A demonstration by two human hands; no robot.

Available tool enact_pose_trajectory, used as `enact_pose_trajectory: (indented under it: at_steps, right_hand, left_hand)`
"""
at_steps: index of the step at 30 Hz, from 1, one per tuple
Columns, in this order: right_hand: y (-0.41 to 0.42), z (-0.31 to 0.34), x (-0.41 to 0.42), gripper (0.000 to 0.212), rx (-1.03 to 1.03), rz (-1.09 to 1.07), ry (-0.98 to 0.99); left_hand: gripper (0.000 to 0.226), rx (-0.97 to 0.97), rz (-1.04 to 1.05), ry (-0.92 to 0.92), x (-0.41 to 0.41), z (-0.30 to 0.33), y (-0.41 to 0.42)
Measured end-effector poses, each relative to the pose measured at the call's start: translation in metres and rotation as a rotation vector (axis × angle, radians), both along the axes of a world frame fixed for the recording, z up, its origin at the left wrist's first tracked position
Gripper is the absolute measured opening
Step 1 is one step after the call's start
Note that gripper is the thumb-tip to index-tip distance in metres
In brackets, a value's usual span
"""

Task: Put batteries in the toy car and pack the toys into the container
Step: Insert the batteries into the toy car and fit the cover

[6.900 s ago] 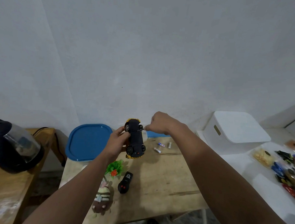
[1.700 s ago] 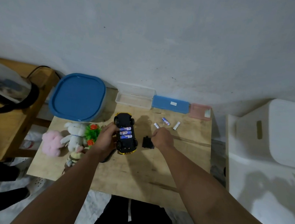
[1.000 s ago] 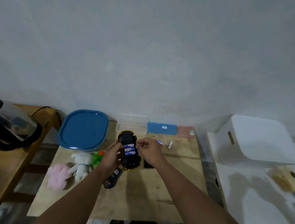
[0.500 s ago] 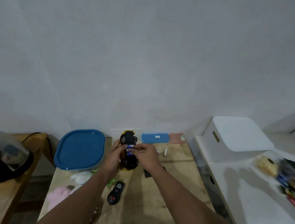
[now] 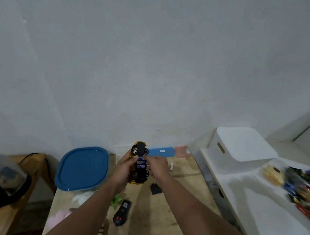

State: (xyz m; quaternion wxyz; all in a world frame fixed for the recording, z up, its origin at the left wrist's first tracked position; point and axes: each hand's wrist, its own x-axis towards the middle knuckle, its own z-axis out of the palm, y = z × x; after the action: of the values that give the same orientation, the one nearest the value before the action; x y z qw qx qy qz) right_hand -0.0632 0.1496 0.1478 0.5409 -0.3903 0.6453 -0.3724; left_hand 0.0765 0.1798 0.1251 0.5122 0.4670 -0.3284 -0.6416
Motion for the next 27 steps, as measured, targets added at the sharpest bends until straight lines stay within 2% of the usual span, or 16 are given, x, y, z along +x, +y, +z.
enact_pose_trajectory:
  at_steps: [6, 13, 18, 22, 27]
  right_hand:
    - [0.001, 0.003, 0.006, 0.022, 0.103, -0.139, -0.255]
    - [-0.001, 0.015, -0.006, 0.030, 0.177, -0.211, -0.703]
    - [-0.007, 0.019, -0.019, 0.019, 0.260, -0.193, -0.915]
    - [-0.009, 0.019, -0.013, 0.031, 0.367, -0.192, -0.903]
    - [-0.010, 0.021, -0.001, 0.027, 0.323, -0.016, -0.591]
  left_hand:
    - [0.037, -0.013, -0.006, -0.053, 0.007, -0.001, 0.001]
    - [0.035, 0.031, 0.039, -0.024, 0.011, 0.007, 0.006]
    - [0.041, 0.120, 0.084, 0.030, 0.014, 0.005, 0.005]
    - [0.049, 0.200, 0.074, 0.077, 0.015, 0.007, 0.005]
    - [0.052, 0.191, 0.067, 0.081, 0.016, 0.013, 0.004]
